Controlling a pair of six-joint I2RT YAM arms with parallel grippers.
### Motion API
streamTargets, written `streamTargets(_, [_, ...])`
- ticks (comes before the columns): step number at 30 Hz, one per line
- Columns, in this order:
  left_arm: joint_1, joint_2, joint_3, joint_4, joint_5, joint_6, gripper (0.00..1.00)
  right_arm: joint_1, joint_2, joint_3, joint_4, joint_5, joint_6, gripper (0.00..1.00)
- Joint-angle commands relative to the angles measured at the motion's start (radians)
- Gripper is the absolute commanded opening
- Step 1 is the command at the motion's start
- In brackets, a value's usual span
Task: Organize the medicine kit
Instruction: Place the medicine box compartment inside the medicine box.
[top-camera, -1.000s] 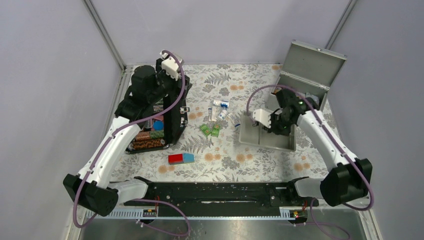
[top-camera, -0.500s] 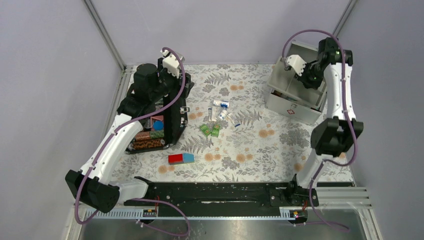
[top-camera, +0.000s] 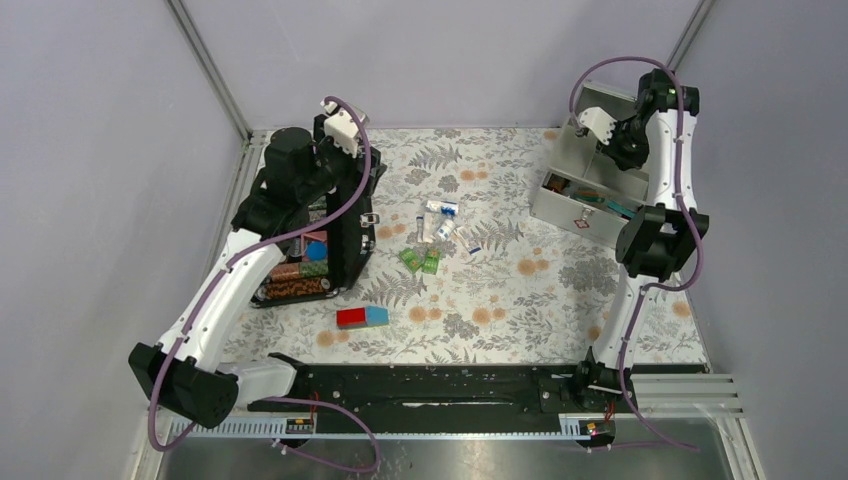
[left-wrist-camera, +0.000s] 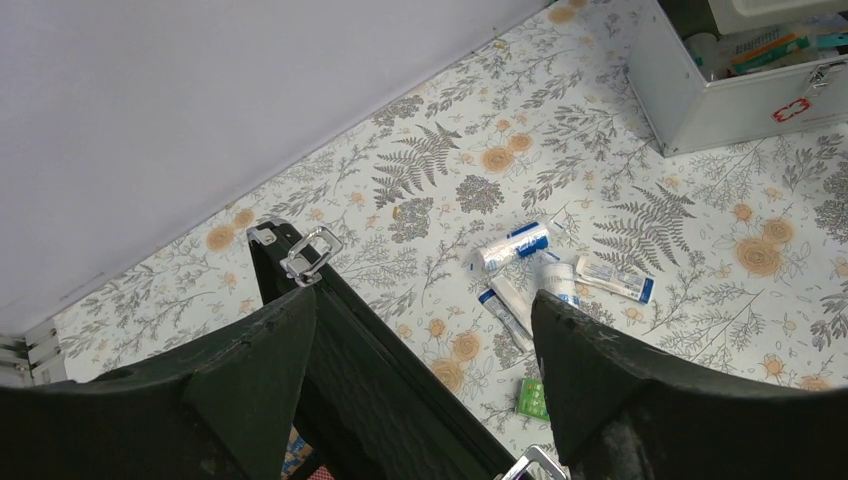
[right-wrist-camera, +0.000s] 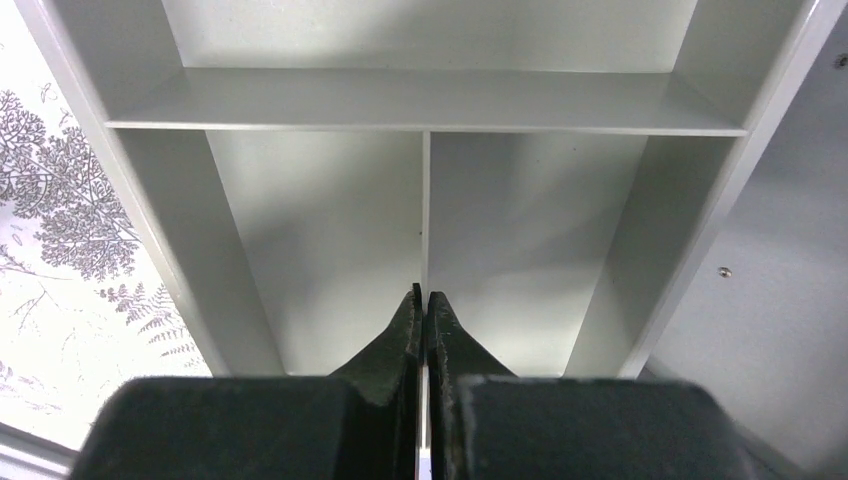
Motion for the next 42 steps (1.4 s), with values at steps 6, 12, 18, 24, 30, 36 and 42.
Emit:
streamTargets(6, [0.008,-0.032,0.033,0.025,-0.002,0.012,0.78,-0.001,0.011,-0.073,0.022,0.067,-0.022,0.00])
streamTargets(12, [0.007,-0.033,0.029,0.024,0.000,0.010,0.78,-0.002,0.021,-0.122,0.020,0.087,-0.035,0.00])
streamTargets(18, [0.007,-0.037,0.027,0.022,0.001,0.009,0.78,-0.002,0.042,-0.123,0.020,0.103,-0.040,0.00])
streamTargets(24, [0.008,-0.034,0.033,0.015,0.009,0.009,0.78,-0.002,0.071,-0.119,0.019,0.119,-0.038,0.00])
streamTargets(30, [0.007,-0.032,0.037,0.014,0.015,0.009,0.78,-0.002,0.092,-0.113,0.024,0.096,-0.021,0.00])
streamTargets(36, [0.007,-0.030,0.043,0.009,0.019,0.009,0.78,-0.002,0.118,-0.095,0.025,0.074,0.004,0.00])
streamTargets(42, [0.007,-0.028,0.049,-0.001,0.022,0.012,0.78,-0.002,0.152,-0.036,0.025,0.059,0.032,0.00])
